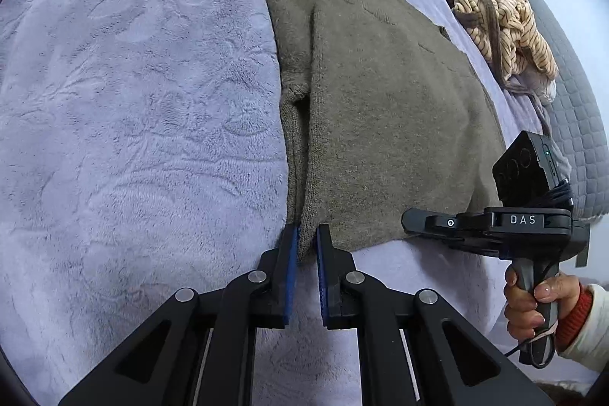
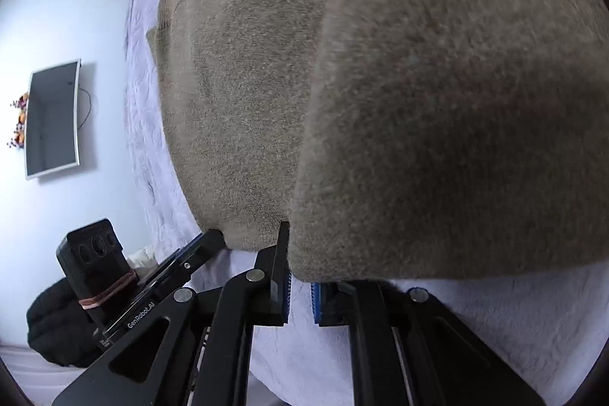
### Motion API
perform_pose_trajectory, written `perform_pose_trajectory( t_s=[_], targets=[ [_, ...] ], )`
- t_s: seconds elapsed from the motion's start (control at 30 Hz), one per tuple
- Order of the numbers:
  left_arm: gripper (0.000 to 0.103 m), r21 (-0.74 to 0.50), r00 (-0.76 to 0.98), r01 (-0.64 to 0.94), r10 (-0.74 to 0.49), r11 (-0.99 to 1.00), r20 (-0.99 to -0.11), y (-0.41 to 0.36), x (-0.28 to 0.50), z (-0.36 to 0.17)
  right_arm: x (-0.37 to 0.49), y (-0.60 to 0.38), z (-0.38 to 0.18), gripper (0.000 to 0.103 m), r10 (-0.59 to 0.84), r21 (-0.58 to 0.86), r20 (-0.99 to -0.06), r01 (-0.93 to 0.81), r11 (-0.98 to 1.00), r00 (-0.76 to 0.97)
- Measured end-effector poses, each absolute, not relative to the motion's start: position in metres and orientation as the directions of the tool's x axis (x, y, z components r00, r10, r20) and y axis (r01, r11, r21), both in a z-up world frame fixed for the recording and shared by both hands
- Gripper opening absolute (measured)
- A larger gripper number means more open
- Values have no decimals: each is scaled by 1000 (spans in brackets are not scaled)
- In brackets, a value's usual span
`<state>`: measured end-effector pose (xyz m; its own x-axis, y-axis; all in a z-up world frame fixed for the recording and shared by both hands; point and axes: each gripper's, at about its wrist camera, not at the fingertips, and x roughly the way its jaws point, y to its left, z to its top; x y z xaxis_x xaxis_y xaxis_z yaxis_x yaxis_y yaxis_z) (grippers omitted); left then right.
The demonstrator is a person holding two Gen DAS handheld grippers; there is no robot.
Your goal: Fold small clothes
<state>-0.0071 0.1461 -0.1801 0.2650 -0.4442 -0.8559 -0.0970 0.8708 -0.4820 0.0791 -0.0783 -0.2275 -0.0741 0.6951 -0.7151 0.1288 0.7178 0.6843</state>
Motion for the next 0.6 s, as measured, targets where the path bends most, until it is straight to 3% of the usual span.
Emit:
perform_pose_trajectory(
  t_s=[0.07,0.13,0.23,0.27,0.3,0.43,0.5,0.53,0.57,0.6],
  targets=[
    [24,-451,278,-114,-407,885,-870,147,-12,-176,77,-75,-223,10,676,669,-730,101,737,-95],
    [52,-409,273,-135,-363,903,-891,146,-16,-175,74,-68,-217,10,642,639,-758,63,767,-121],
    [85,-378,285,-130,-330,917,-900,142,-23,-173,70,-60,-206,11,590,594,-796,10,804,-134],
    [90,-350,282,-129,-304,928,-910,138,-23,-174,69,-58,-203,11,574,580,-808,-6,815,-136],
    [94,-327,278,-128,-283,936,-918,134,-23,-175,67,-56,-199,11,558,566,-819,-24,824,-136],
    [94,-321,260,-162,-274,933,-926,133,-24,-186,61,-60,-185,13,536,541,-838,-34,840,-106],
    [94,-325,250,-181,-276,928,-928,135,-22,-192,62,-74,-179,26,529,531,-845,-3,848,-75],
    [94,-323,242,-183,-276,929,-930,135,-20,-194,62,-85,-176,45,526,526,-848,17,850,-55],
    [95,-317,231,-178,-274,931,-934,135,-19,-197,62,-97,-173,56,524,523,-851,39,851,-25],
    [100,-316,214,-165,-278,934,-936,132,-16,-199,62,-111,-169,56,518,518,-855,66,853,8]
  ],
)
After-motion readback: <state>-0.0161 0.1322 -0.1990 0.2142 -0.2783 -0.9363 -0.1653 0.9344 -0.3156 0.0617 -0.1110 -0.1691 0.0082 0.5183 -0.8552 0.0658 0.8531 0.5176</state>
